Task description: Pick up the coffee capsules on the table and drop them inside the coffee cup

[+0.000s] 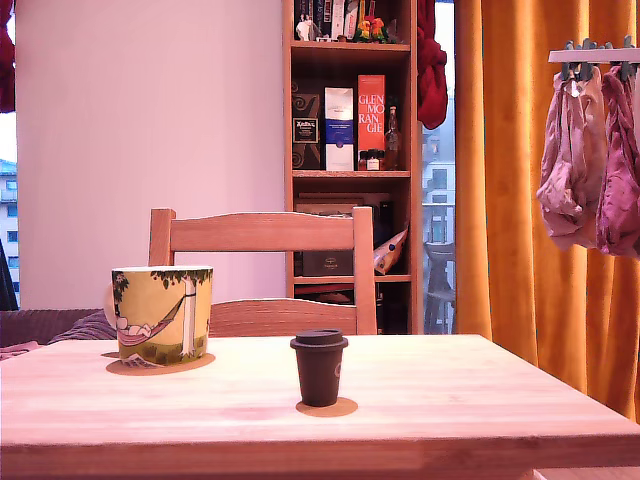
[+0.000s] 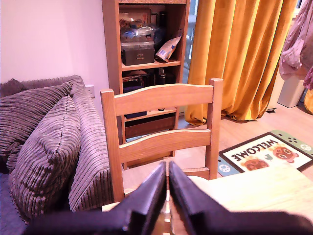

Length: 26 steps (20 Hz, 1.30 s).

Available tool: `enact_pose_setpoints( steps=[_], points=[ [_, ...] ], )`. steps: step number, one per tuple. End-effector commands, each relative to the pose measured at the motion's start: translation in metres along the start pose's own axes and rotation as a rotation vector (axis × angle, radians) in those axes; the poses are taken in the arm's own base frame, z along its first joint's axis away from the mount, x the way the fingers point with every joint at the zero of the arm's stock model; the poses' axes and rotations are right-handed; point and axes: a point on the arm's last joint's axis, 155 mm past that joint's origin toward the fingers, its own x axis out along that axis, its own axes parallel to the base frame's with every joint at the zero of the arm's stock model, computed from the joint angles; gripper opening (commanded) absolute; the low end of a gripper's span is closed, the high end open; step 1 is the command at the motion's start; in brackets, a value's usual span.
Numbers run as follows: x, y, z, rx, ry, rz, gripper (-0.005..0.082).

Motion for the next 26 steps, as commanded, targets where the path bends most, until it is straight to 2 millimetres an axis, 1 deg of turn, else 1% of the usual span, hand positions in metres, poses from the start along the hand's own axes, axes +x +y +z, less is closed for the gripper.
enact_pose_setpoints(
  steps=[1,8,11,14,16,23,26],
  points=[
    [0.002,0.004,-0.021,-0.046,0.061,0.014,-0.0019],
    [0.002,0.003,-0.02,-0.046,0.06,0.013,-0.0019],
    [0.003,-0.001,-0.016,-0.036,0.046,-0.016,-0.0019],
    [0.007,-0.014,-0.012,0.002,0.033,-0.086,-0.0019],
    [0.009,-0.027,-0.013,0.032,0.038,-0.159,-0.0019],
    [0.015,-0.056,-0.026,0.071,0.09,-0.287,-0.0019],
    [0.013,-0.071,-0.032,0.08,0.105,-0.342,-0.0019]
  ],
)
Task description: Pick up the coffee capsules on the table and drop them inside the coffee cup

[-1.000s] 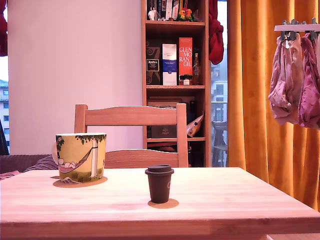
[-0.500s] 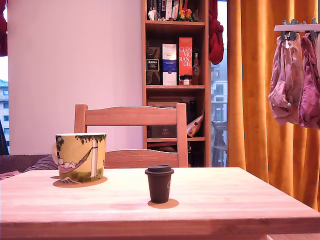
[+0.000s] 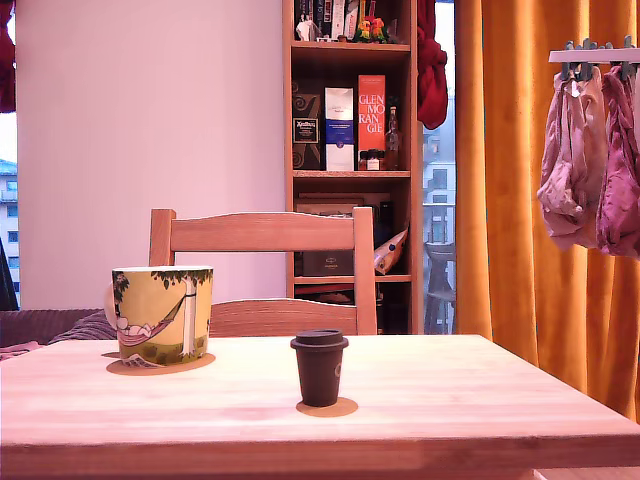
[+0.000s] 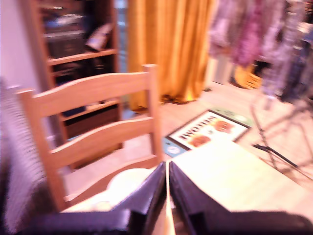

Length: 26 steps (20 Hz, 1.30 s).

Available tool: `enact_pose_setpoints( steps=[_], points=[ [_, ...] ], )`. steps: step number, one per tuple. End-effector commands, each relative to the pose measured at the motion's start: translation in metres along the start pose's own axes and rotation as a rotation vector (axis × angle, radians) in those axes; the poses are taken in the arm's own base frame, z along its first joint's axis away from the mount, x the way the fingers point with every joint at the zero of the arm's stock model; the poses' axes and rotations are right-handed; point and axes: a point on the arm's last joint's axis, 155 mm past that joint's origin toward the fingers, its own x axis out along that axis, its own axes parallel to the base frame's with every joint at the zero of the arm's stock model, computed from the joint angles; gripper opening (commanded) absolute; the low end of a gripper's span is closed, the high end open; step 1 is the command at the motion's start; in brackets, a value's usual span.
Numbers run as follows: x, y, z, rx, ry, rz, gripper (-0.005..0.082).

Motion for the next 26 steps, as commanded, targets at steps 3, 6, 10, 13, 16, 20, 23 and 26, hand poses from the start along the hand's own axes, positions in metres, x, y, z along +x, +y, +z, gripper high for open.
enact_pose_setpoints(
  steps=[3,6,10,13,16,20,23,26],
  points=[
    [0.009,-0.014,-0.029,-0.006,0.059,-0.064,-0.0019],
    [0.015,-0.023,-0.051,-0.011,0.102,-0.099,-0.0019],
    [0.015,-0.032,-0.048,-0.007,0.08,-0.126,-0.0019],
    [0.016,-0.039,-0.054,0.001,0.094,-0.144,-0.0019],
    [0.019,-0.044,-0.066,-0.001,0.117,-0.146,-0.0019],
    [0.02,-0.058,-0.07,0.0,0.125,-0.18,-0.0019],
    [0.02,-0.067,-0.073,0.012,0.134,-0.191,-0.0019],
    [0.022,-0.07,-0.081,0.031,0.146,-0.176,-0.0019]
  ],
)
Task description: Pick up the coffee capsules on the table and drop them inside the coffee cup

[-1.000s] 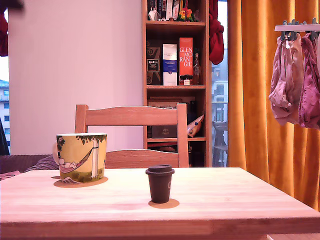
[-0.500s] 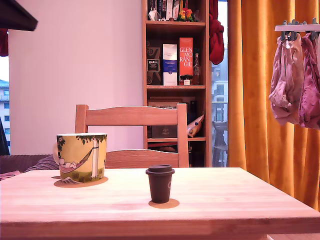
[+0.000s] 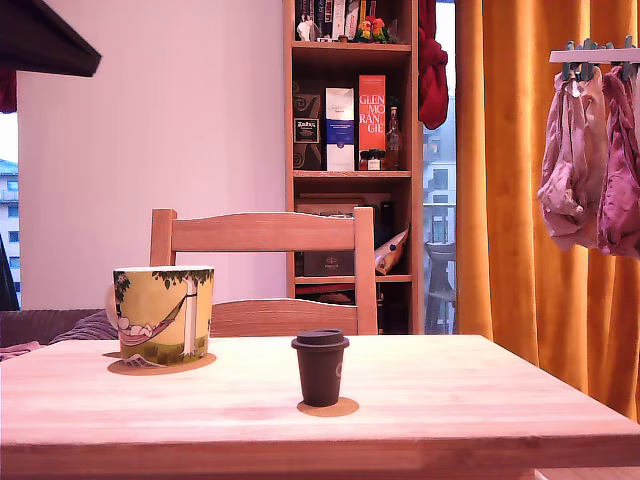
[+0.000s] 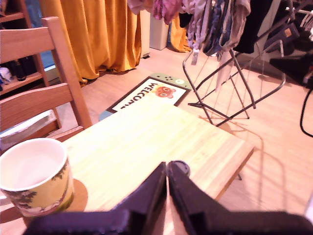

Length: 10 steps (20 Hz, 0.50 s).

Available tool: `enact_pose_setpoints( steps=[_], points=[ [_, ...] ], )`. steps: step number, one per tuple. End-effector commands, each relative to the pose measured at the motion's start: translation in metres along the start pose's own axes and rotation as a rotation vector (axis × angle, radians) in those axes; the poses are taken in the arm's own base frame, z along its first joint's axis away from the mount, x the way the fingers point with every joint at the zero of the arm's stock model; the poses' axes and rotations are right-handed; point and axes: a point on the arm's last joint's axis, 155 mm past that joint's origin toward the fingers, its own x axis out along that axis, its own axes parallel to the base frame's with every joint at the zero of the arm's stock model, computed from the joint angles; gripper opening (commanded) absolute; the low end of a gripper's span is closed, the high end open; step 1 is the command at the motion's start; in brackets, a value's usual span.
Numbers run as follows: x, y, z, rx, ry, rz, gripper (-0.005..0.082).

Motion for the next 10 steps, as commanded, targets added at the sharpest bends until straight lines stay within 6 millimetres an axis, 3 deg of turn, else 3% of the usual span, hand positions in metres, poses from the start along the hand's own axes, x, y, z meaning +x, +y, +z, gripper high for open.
enact_pose_setpoints(
  steps=[1,10],
  points=[
    [0.0061,-0.0011,-0.0199,-0.002,0.03,0.001,-0.0019],
    [0.0105,-0.0076,-0.0269,-0.001,0.033,-0.008,-0.0019]
  ],
)
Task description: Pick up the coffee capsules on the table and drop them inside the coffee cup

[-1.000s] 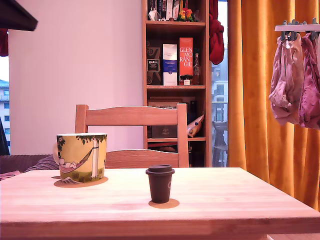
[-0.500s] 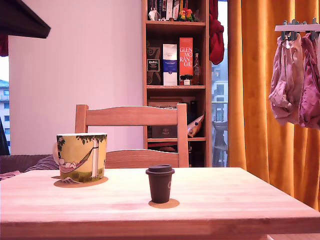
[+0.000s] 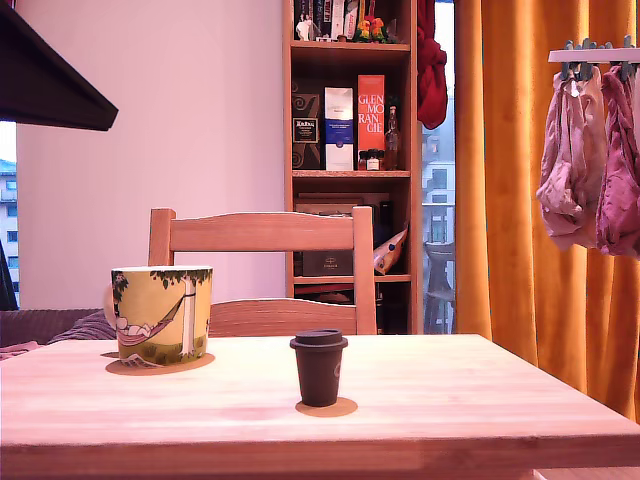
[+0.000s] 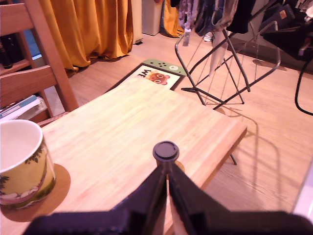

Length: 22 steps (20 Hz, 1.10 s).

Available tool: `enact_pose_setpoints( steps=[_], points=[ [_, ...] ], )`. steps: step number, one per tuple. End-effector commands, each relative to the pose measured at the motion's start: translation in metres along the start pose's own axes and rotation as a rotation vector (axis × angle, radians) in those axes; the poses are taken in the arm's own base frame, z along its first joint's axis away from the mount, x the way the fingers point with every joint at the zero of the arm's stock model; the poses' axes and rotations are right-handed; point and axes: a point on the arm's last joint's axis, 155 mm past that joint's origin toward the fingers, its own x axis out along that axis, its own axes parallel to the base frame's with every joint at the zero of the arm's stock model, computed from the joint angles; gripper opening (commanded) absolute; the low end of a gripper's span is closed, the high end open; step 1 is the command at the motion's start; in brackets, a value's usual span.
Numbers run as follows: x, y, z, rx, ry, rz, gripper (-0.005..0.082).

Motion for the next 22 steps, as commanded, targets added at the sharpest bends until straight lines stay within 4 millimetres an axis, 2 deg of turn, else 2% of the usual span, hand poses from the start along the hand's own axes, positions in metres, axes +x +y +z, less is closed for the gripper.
enact_pose_setpoints(
  steps=[1,5,6,8,9,11,16,22],
  points=[
    [0.001,0.0,0.0,-0.005,-0.006,-0.001,-0.0019],
    [0.002,0.0,-0.003,-0.007,0.003,0.0,-0.0012],
    [0.004,0.001,-0.005,-0.007,0.016,0.001,0.0029],
    [0.01,0.002,-0.014,-0.008,0.054,0.005,0.0243],
    [0.014,0.003,-0.019,-0.01,0.076,0.009,0.0322],
    [0.021,0.005,-0.026,-0.004,0.11,0.011,0.0424],
    [0.039,0.006,-0.032,0.032,0.134,0.006,0.0452],
    [0.054,0.006,-0.026,0.078,0.105,-0.003,0.0466]
  ],
)
